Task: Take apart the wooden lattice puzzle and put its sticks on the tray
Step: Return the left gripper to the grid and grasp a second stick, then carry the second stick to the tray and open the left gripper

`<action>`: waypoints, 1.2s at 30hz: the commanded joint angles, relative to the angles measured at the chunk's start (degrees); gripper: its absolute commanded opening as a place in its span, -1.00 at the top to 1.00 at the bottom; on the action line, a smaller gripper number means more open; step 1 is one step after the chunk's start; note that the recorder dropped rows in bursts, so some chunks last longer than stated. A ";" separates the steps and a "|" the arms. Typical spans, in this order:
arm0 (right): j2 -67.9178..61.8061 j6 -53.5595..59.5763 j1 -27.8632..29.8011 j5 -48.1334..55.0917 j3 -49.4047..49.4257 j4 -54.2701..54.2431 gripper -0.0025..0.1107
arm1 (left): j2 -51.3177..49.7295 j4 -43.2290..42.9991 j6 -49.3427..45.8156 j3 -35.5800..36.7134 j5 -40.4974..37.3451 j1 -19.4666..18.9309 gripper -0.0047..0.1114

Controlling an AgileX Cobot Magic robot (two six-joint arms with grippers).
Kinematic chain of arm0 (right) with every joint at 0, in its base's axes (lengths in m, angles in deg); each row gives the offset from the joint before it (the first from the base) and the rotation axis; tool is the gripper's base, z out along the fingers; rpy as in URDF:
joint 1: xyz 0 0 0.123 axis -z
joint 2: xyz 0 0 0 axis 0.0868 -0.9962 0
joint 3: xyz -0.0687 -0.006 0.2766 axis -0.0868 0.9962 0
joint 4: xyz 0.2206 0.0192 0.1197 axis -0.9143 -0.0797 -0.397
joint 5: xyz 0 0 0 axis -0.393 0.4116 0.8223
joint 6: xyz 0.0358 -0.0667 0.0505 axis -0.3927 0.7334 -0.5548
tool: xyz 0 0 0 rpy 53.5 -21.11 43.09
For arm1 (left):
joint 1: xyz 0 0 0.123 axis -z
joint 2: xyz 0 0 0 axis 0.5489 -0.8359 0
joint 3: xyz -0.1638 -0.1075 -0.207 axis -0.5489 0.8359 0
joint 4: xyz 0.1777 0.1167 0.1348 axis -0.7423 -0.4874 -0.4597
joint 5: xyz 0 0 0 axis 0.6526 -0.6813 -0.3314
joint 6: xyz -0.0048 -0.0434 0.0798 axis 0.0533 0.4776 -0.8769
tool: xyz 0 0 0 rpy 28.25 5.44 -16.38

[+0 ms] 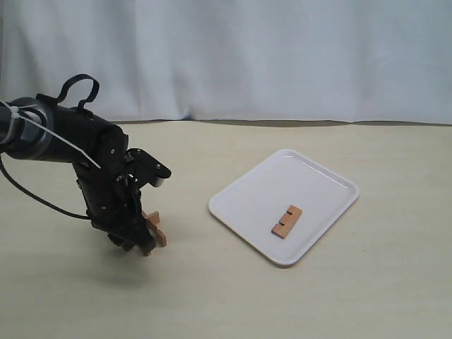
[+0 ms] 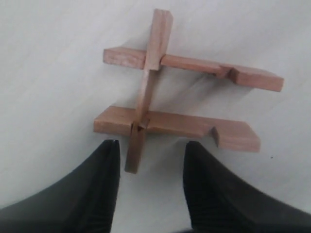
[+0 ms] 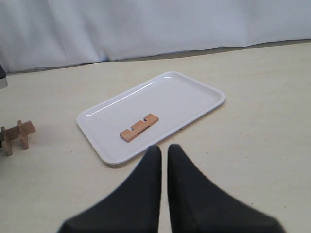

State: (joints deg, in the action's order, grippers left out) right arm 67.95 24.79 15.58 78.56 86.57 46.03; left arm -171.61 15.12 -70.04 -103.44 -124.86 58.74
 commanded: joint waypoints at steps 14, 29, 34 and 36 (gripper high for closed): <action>0.27 -0.13 -0.05 -0.25 0.04 0.07 0.88 | 3.03 -2.11 0.14 0.13 -2.83 -0.07 0.92; 0.27 -0.13 -0.05 -0.25 0.04 -0.08 0.88 | 10.90 22.49 0.21 0.02 12.96 1.02 0.92; 0.27 -0.13 -0.05 -0.25 0.04 -0.08 0.88 | 8.29 31.73 -5.54 -2.43 21.76 6.92 0.92; 0.27 -0.13 -0.05 -0.25 0.04 -0.08 0.88 | 5.51 31.50 -5.54 -6.58 19.79 9.33 0.92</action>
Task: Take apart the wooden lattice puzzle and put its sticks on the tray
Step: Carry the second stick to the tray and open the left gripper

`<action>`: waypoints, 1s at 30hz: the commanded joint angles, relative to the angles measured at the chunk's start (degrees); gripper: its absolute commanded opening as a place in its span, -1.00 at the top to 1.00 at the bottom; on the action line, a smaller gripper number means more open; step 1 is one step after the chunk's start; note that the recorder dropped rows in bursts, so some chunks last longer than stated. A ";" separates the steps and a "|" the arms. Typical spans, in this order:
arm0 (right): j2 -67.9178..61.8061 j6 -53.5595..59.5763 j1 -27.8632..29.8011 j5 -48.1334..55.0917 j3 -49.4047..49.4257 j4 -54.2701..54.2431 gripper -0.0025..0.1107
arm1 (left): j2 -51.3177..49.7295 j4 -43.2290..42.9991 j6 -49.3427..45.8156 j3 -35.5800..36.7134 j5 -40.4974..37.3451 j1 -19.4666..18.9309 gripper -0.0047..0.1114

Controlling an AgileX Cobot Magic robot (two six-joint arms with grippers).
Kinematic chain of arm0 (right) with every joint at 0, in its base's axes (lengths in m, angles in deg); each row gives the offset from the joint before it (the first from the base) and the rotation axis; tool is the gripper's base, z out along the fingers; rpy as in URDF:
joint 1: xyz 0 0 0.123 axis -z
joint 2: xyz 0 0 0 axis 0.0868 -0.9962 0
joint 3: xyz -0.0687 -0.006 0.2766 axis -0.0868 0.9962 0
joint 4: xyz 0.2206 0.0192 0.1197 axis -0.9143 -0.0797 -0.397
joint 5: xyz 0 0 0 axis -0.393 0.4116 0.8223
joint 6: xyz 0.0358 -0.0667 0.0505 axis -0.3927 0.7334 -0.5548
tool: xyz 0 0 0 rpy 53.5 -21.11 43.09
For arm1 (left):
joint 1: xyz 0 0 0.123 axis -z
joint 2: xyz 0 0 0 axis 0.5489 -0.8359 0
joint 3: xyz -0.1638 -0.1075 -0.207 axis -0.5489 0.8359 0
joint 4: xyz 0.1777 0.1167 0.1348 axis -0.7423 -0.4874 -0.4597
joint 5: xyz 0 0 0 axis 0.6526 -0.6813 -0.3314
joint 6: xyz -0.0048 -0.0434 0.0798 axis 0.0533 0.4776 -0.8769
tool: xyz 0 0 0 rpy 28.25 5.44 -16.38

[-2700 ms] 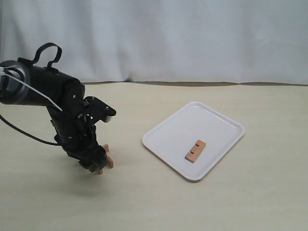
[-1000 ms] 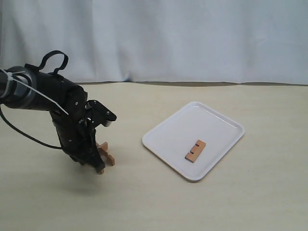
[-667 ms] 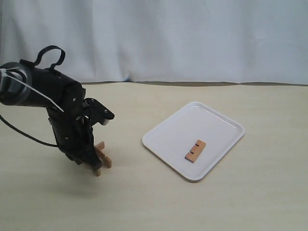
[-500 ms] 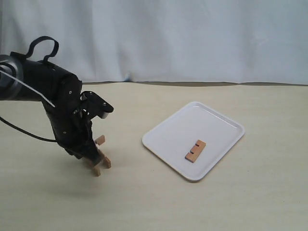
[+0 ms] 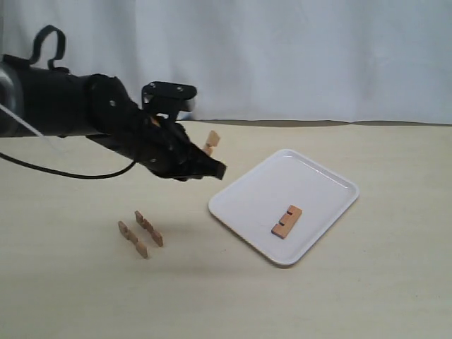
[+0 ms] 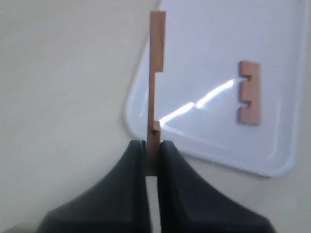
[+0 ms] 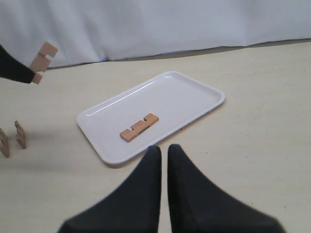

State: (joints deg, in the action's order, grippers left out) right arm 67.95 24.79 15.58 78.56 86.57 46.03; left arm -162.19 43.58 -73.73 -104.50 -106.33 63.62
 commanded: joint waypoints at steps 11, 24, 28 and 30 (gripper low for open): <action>0.27 -0.13 -0.05 -0.25 0.04 -0.08 0.88 | -22.92 3.95 2.16 -25.08 -10.58 6.08 0.92; 0.27 -0.13 -0.05 -0.25 0.04 -0.08 0.88 | -19.77 1.89 -0.74 -25.61 -11.02 6.08 -0.13; 0.27 -0.13 -0.05 -0.25 0.04 -0.08 0.88 | -13.87 -5.91 -0.48 -25.61 -16.16 5.97 -0.12; 0.27 -0.13 -0.05 -0.25 0.04 -0.08 0.88 | -10.97 -10.19 1.08 -25.61 -19.83 5.69 -0.12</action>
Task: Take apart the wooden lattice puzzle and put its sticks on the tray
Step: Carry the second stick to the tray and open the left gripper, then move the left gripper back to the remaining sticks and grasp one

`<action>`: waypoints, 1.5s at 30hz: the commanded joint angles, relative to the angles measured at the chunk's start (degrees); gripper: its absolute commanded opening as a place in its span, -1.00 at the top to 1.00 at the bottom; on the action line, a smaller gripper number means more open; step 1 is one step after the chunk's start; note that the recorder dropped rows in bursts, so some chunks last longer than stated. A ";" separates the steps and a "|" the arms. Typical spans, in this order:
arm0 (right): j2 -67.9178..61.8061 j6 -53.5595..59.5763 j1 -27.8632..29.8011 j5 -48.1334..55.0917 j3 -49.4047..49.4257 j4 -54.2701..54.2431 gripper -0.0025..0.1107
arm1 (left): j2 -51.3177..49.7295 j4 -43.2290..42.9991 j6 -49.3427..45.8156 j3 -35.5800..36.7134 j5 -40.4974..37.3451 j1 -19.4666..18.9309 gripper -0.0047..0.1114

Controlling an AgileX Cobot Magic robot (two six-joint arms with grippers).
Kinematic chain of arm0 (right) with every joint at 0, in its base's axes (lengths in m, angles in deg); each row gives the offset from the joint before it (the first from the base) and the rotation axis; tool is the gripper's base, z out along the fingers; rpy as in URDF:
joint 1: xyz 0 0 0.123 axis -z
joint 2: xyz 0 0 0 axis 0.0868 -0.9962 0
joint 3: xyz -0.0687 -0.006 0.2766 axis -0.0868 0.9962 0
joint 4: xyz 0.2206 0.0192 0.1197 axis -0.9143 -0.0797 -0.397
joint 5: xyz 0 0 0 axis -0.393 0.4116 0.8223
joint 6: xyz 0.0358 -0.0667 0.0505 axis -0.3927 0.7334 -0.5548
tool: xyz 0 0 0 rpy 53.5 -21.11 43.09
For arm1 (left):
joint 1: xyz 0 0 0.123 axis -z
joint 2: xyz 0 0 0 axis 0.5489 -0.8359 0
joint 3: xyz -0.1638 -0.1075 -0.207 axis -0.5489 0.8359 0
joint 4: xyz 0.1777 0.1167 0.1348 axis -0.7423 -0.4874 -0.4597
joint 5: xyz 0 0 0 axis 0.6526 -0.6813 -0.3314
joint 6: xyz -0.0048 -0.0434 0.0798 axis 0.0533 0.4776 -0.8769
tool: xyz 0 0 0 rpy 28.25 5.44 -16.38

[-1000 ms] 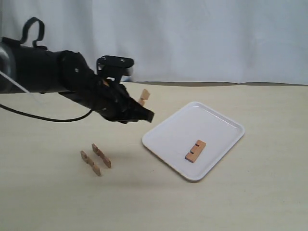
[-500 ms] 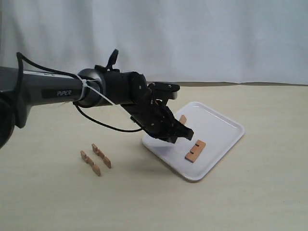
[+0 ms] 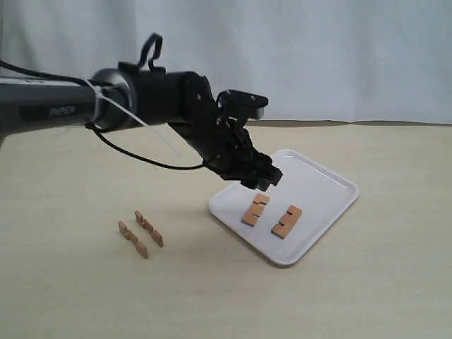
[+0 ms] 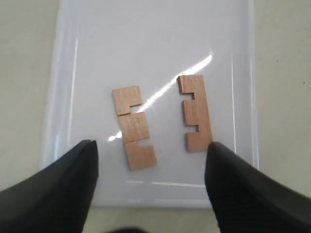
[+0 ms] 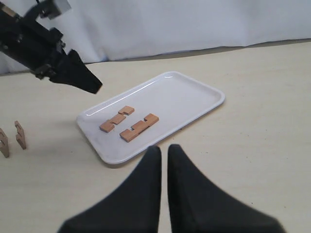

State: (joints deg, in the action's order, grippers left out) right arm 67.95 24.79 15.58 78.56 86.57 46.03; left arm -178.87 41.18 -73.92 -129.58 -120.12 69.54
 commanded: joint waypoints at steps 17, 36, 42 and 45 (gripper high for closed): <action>0.27 -0.13 -0.05 -0.25 0.04 -0.08 0.88 | 19.84 -23.68 14.59 20.50 -13.18 -11.60 -0.12; 0.27 -0.13 -0.05 -0.25 0.04 -0.08 0.88 | 19.11 -19.26 39.05 40.94 14.48 -15.88 -0.12; 0.27 -0.13 -0.05 -0.25 0.04 -0.08 0.88 | 18.18 -18.60 39.14 41.22 16.26 -14.21 -0.02; 0.27 -0.13 -0.05 -0.25 0.04 -0.08 0.88 | 18.18 -18.83 40.47 41.22 18.35 -12.21 -0.03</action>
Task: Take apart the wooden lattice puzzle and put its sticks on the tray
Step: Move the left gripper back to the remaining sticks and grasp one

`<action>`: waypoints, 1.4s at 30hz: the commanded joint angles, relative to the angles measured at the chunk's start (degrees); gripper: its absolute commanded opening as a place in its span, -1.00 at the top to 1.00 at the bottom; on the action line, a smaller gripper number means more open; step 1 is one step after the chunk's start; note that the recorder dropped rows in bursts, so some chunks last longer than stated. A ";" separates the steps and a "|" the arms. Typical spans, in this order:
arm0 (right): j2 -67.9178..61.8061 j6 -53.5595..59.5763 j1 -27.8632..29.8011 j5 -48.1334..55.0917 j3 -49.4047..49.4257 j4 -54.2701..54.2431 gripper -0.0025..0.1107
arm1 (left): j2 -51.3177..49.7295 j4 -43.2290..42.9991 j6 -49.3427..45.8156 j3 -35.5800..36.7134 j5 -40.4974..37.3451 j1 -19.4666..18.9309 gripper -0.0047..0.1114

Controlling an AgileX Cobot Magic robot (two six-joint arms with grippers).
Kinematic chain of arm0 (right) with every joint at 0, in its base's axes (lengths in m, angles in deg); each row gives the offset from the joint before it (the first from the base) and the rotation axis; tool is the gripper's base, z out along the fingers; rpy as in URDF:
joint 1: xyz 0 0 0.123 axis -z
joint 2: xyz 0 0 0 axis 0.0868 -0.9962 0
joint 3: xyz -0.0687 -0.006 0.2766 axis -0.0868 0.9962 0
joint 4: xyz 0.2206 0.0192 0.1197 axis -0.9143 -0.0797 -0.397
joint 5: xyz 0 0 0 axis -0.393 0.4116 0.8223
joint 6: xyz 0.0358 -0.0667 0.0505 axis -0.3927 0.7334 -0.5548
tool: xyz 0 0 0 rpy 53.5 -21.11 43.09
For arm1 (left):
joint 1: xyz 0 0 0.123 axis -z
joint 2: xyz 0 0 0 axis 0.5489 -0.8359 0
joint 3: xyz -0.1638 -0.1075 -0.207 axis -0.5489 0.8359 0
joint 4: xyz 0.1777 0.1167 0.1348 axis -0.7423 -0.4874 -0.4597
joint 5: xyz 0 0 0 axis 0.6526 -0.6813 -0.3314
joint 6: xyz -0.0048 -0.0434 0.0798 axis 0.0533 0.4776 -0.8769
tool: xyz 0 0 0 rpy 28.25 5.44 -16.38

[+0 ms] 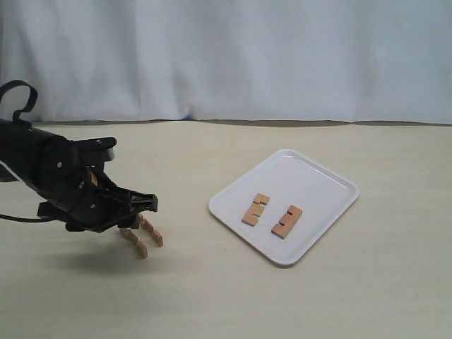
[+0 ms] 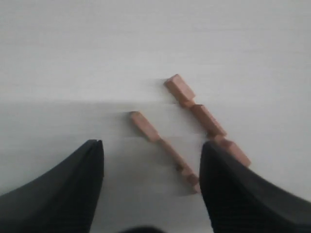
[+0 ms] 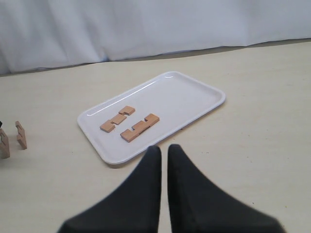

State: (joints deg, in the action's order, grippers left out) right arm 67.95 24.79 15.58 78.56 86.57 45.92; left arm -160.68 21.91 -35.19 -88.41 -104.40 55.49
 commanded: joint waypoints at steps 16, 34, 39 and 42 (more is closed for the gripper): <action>0.27 -0.13 -0.05 -0.25 0.04 0.03 0.88 | -0.69 -23.35 23.32 -8.91 -16.46 9.50 -0.03; 0.27 -0.13 -0.05 -0.25 0.04 0.03 0.88 | -5.35 -24.71 24.36 -8.91 -13.25 9.50 -0.03; 0.27 -0.13 -0.05 -0.25 0.04 0.03 0.88 | -5.80 -24.94 24.46 -8.91 -12.90 9.50 -0.03; 0.27 -0.13 -0.05 -0.25 0.04 0.03 0.88 | -7.31 -24.94 24.46 -8.91 -12.86 9.50 -0.03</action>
State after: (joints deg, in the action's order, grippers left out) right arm 67.95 24.79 15.58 78.56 86.57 45.92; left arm -166.76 -2.55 -11.40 -96.98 -117.88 64.78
